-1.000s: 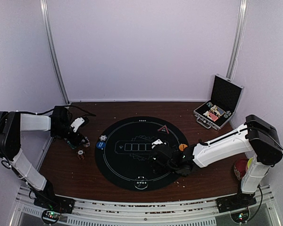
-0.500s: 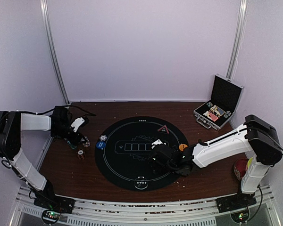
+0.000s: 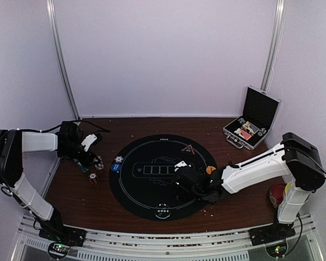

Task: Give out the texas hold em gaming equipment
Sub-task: Pick up the pile of poker chips from the pile of poker chips, then place the pile of poker chips at the dealer area.

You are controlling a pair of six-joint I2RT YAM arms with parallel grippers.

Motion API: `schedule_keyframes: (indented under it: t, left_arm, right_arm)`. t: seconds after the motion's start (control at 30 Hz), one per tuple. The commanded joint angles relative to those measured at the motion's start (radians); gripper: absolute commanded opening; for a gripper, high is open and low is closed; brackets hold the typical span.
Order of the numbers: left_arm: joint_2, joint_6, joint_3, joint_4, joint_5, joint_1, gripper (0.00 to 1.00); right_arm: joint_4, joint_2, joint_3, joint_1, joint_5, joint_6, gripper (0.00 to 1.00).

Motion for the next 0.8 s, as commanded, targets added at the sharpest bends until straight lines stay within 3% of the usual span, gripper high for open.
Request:
schedule_keyframes:
  t: [0.0,0.33,0.77]
  left_arm:
    - [-0.062,0.011,0.009,-0.005,0.035,0.003,0.26]
    - [-0.202,0.109,-0.033,-0.075,0.153,-0.051,0.26]
    - [-0.338,0.231,-0.11,-0.136,0.201,-0.471,0.26]
  right_arm:
    - [-0.013,0.01,0.02,0.01,0.036,0.0,1.0]
    - [-0.012,-0.004,0.009,0.01,0.062,-0.007,1.0]
    - [0.013,-0.069,-0.032,0.002,0.135,-0.024,1.0]
